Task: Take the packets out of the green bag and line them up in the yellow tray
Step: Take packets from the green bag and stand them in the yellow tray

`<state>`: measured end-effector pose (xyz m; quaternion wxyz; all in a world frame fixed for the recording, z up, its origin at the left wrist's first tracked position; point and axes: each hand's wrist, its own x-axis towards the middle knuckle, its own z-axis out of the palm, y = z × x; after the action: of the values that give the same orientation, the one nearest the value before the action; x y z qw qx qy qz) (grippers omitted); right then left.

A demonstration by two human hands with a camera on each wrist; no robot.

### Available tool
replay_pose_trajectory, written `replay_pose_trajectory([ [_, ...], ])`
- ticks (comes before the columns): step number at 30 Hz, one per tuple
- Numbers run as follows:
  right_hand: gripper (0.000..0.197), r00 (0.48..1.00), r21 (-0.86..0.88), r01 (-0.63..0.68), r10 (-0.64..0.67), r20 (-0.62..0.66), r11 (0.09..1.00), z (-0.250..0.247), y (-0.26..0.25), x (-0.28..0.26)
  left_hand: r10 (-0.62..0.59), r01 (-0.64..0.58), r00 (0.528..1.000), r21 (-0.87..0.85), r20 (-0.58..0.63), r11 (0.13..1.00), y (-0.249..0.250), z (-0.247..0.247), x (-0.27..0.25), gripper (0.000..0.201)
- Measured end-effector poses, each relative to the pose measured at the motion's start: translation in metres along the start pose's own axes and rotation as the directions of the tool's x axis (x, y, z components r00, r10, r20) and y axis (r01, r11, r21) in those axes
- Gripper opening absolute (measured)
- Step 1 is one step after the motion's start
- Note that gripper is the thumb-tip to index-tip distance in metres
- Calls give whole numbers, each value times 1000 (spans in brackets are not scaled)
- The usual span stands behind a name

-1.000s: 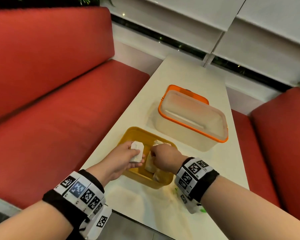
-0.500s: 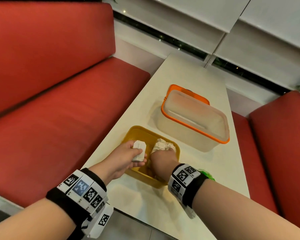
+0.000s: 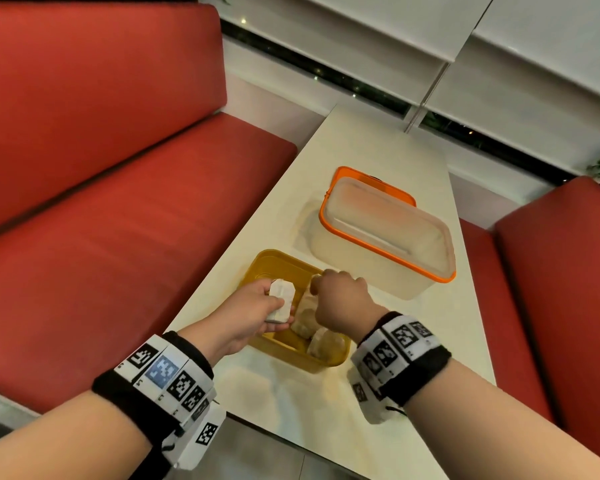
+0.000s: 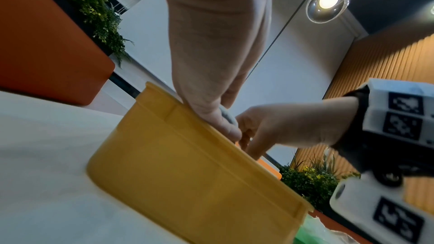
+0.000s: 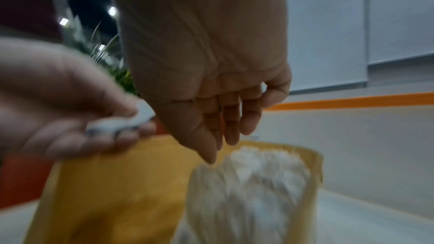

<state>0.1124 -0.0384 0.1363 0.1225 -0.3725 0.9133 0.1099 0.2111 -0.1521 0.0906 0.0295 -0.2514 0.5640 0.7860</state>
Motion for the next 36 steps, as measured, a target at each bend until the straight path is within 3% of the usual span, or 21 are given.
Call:
replay_pose_trajectory([
  [2, 38, 998, 183, -24, 35, -55, 983, -14, 9, -3, 25, -26, 1000, 47, 8, 999, 1, 2, 0, 23],
  [4, 39, 997, 437, 36, -3, -75, 899, -22, 13, -7, 65, -67, 998, 121, 20, 990, 0, 5, 0, 24],
  [6, 36, 992, 549, 121, -75, -104, 827, -24, 9, -11, 97, -103, 995, 215, 39, 971, 0, 10, 0, 24],
  [10, 6, 973, 506, 211, -129, -192, 837, -12, 4, -14, 124, -136, 991, 348, 57, 928, 1, 15, -1, 21],
  [13, 2, 977, 478, 194, -124, -174, 856, -6, 8, -14, 129, -140, 990, 455, 56, 879, -1, 13, 0, 27],
  [18, 5, 991, 414, 131, -111, -70, 901, 9, 13, -10, 160, -122, 986, 475, -40, 871, 2, 11, -3, 31],
  [24, 15, 995, 327, 86, -101, 27, 941, 27, 10, 1, 180, -138, 982, 450, -53, 882, -3, 9, 0, 25],
  [36, 24, 997, 74, 70, -73, 33, 995, 29, 3, 5, 223, -173, 973, 429, -68, 887, -3, 5, -2, 14],
])
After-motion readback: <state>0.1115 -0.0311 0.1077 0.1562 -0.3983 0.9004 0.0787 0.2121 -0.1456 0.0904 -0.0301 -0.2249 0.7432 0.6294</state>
